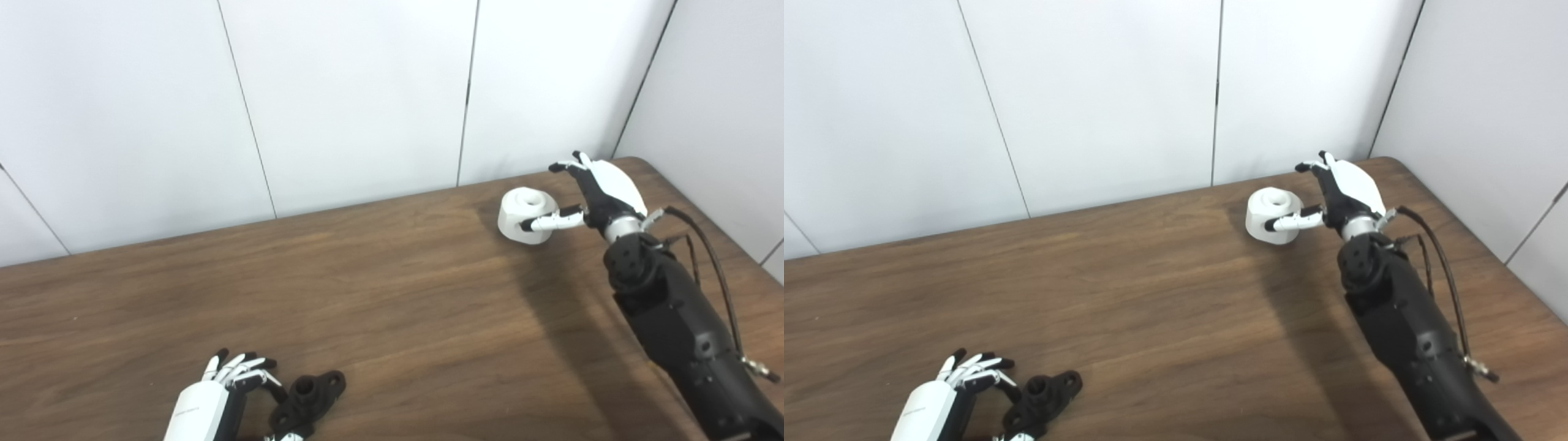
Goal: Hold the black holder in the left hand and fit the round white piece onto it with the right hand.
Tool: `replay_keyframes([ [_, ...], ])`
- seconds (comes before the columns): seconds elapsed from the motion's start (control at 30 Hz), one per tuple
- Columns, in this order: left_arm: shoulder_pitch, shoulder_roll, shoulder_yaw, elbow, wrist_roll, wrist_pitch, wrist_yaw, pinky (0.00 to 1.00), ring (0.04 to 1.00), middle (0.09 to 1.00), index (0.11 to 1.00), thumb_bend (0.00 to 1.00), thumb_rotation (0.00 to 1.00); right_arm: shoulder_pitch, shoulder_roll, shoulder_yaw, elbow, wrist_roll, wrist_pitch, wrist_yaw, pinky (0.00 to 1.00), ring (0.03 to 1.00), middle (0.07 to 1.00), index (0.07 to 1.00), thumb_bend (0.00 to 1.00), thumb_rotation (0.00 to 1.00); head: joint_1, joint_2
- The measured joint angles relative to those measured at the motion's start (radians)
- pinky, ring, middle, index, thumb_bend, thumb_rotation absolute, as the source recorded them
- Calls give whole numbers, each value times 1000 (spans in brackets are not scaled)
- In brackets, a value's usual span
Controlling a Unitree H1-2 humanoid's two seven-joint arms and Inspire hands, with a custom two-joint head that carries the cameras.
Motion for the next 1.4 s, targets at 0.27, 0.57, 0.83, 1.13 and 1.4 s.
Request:
replay_keyframes([
  [0.27, 0, 0, 0, 0, 0, 0, 0, 1000, 878, 772, 485, 521, 44, -32, 4, 2, 58, -27, 0, 25, 1000, 1000, 1000, 824, 928, 360, -2, 2],
  [0.57, 0, 0, 0, 0, 0, -1, 0, 1000, 878, 770, 485, 521, 44, -52, 13, 1, 78, -35, 0, 46, 997, 1000, 1000, 801, 912, 365, -3, 2],
  [0.83, 0, 0, 1, 0, 1, -1, 0, 1000, 876, 770, 485, 521, 44, -52, 13, 2, 84, -44, 0, 65, 999, 1000, 1000, 763, 890, 341, -9, 3],
  [1.13, 0, 0, 2, 1, 1, -2, 0, 1000, 875, 771, 485, 521, 44, -50, 13, 6, 83, -44, 0, 78, 1000, 1000, 1000, 730, 881, 319, -9, 6],
  [1.4, 0, 0, 3, 1, 1, -6, 0, 1000, 872, 769, 485, 521, 44, -46, 13, 20, 83, -38, 0, 85, 1000, 1000, 991, 706, 869, 317, -9, 6],
])
